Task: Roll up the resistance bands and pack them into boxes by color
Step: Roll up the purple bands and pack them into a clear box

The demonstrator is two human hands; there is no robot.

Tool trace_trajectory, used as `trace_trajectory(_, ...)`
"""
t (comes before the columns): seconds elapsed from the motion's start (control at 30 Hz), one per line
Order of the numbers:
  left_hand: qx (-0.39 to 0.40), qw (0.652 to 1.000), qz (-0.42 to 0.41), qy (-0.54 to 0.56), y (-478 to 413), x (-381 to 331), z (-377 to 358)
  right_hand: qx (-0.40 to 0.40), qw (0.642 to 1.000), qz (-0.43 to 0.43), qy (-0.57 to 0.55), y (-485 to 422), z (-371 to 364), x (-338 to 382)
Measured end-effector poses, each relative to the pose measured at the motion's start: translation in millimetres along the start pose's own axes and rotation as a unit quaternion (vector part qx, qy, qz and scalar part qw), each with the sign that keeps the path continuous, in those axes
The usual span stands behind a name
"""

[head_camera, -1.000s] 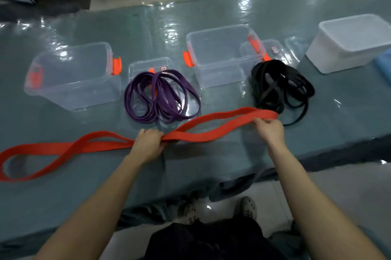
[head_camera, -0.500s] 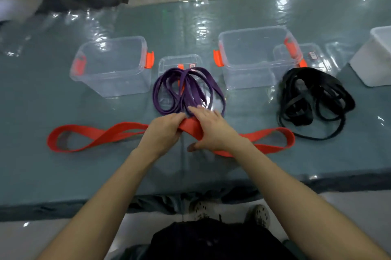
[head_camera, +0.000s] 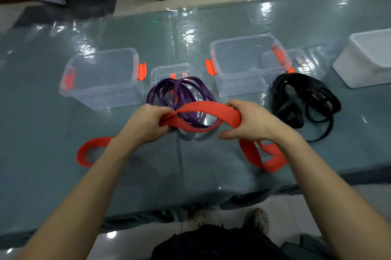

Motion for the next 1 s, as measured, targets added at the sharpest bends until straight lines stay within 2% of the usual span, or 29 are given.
trace_trajectory(0.07,-0.084,0.995,-0.059,-0.002,-30,-41,50,0.005,0.999,-0.022,-0.033,7,20,-9)
trace_trajectory(0.13,-0.148,0.983,-0.098,0.037,-59,-87,88,-0.015,0.996,0.001,-0.087,12,34,-11)
trace_trajectory(0.2,-0.16,0.974,-0.139,0.085,-89,-135,110,-0.015,0.981,0.023,-0.194,18,49,-16)
trace_trajectory(0.4,-0.062,0.967,-0.203,0.142,-168,-251,127,-0.088,0.934,0.043,-0.343,59,124,-77)
trace_trajectory(0.53,0.067,0.955,-0.263,0.119,-212,-328,121,-0.146,0.873,0.048,-0.463,108,187,-146)
trace_trajectory(0.63,0.1,0.929,-0.27,0.234,-243,-386,102,-0.207,0.837,0.078,-0.5,144,236,-191)
trace_trajectory(0.77,0.122,0.869,-0.282,0.389,-269,-467,58,-0.289,0.797,0.062,-0.526,188,276,-253)
trace_trajectory(1.0,0.147,0.782,-0.326,0.511,-290,-607,0,-0.38,0.831,0.0,-0.406,253,274,-338)
Point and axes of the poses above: each hand's wrist, its own y-axis away from the middle knuckle, its own z-axis out of the back of the hand, x = y × z, the point moved 3 cm from there along -y, towards the middle knuckle, and after that the axes turned 8 degrees about -z, right-handed, at the moved point
